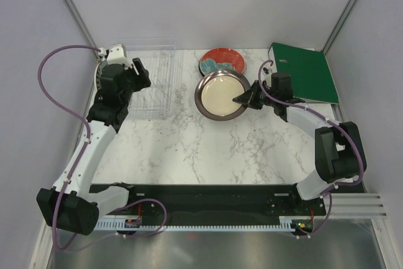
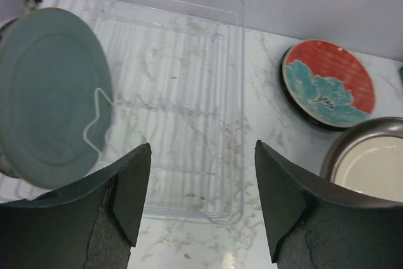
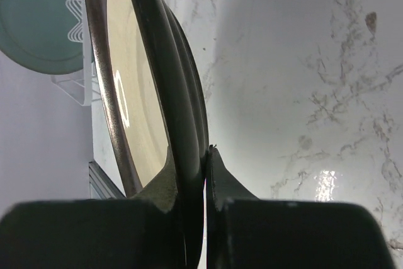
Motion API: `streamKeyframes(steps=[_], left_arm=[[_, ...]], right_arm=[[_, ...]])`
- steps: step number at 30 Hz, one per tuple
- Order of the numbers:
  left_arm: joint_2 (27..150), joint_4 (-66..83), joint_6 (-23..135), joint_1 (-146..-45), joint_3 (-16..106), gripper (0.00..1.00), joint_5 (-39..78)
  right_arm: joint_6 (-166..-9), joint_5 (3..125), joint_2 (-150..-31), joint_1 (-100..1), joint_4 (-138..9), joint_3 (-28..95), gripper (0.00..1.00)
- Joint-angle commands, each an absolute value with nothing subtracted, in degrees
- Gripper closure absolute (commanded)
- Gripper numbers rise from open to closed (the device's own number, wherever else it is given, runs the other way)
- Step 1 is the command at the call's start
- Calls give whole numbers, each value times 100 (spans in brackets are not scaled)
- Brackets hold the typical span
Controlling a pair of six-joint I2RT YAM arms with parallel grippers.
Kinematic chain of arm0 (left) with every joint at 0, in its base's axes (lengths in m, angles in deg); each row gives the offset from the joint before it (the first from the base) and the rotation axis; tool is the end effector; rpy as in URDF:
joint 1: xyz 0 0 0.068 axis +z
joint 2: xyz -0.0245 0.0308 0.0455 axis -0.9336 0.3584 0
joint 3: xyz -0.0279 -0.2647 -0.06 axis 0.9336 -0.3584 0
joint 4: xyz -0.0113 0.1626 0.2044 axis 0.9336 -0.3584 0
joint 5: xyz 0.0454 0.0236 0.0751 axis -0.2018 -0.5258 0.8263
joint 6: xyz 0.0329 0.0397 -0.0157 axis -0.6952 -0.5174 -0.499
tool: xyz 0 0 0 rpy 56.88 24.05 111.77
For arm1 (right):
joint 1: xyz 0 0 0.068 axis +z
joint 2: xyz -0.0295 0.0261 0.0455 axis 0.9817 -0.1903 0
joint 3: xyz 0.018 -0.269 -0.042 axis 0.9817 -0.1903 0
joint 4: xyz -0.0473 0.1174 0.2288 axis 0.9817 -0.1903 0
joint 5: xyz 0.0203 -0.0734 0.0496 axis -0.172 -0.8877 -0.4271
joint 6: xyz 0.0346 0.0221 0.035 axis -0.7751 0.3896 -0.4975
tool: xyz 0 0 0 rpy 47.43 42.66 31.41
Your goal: Unload the plates from the dish rack
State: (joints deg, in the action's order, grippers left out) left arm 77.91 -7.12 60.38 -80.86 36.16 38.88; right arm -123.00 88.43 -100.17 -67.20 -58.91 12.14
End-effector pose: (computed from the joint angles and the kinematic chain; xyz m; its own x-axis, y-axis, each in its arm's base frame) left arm 0.2550 -0.0465 0.3790 -0.2417 -0.2249 -0.9439 -0.0518 0.9744 -0.2189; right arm 0.3346 0.0892 0.2244 -0.7924 0.4166 -0.4456 -0.1102 0.6207 0.7762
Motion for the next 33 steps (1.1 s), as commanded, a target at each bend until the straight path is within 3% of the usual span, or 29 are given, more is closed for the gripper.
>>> streamKeyframes(steps=[1,18,24,27,29,30,31,33], left_arm=[[7826,-621,5066,-8078,3877,26,5116],[7967,-621,4942,-7911,3710,24,5530],[7905,-647,4811,-7841,3683,23,5565],[7870,-665,4784,-7823,3657,22,5565],[7870,-665,4793,-7814,3639,22,5600],[7870,-673,4784,-7814,3639,22,5609],[7861,-682,4775,-7814,3639,22,5644],[7852,-682,4732,-7805,3639,21,5679]], right_arm=[[-12385,8949,-10064,-6761,-5263,1294,100],[-12657,9186,-11769,-6778,-4464,1426,100],[-12605,8968,-11998,-6787,-4840,1566,100],[-12377,8818,-12086,-6796,-5464,1742,91],[-12279,8616,-12034,-6787,-5710,1734,92],[-12262,8554,-12007,-6796,-5824,1725,76],[-12244,8475,-11955,-6804,-5956,1733,68],[-12165,8396,-11893,-6805,-6185,1707,63]])
